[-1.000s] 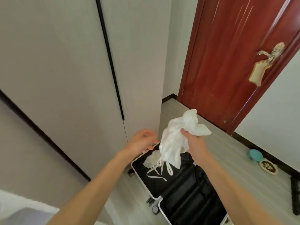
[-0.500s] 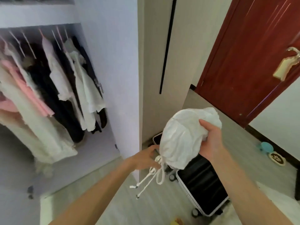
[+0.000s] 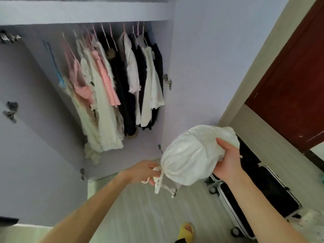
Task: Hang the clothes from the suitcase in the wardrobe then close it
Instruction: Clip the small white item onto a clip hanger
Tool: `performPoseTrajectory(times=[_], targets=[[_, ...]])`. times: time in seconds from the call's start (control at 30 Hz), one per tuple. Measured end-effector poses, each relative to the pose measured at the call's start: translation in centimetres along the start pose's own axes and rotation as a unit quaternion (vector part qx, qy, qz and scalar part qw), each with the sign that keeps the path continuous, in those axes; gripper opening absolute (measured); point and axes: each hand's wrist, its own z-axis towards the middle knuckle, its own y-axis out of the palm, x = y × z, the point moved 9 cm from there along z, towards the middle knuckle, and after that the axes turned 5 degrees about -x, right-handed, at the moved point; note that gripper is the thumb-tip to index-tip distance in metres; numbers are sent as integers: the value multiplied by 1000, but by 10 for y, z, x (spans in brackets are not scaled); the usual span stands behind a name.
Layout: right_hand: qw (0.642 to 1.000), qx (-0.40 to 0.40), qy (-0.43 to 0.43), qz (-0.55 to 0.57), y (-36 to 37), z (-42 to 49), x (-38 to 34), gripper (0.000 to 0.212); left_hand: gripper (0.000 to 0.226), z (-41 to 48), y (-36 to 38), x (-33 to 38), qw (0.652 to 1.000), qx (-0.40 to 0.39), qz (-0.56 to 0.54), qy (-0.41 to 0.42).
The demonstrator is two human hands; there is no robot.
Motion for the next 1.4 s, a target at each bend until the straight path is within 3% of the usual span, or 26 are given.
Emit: performPoseTrajectory(times=[0.07, 0.13, 0.23, 0.3, 0.5, 0.6, 0.77, 0.93, 1.1, 1.4], targets=[[998, 12, 34, -42, 4, 11, 23, 37, 14, -24, -19, -23, 999, 20, -35, -21], [983, 41, 82, -161, 0, 25, 46, 42, 14, -40, -37, -35, 995, 49, -83, -30], [914, 43, 126, -383, 10, 36, 76, 43, 7, -59, -58, -44, 986, 92, -135, -14], [877, 3, 130, -462, 34, 35, 91, 34, 12, -64, -66, -45, 985, 116, -127, -6], [804, -162, 171, -546, 100, 18, 143, 39, 14, -68, -68, -48, 973, 202, -108, -15], [795, -185, 165, -553, 117, 17, 153, 41, 17, -70, -71, -47, 971, 223, -87, -14], [767, -180, 100, -607, 127, 30, 155, 16, 17, -75, -80, -51, 965, 250, -80, -18], [791, -169, 65, -584, 127, 39, 146, 11, 30, -81, -77, -60, 971, 229, -50, -44], [840, -146, 31, -521, 123, 45, 126, 18, 42, -74, -62, -69, 984, 161, -10, -80], [873, -125, 21, -471, 107, 48, 111, 18, 23, -64, -75, -46, 964, 256, 53, -43]])
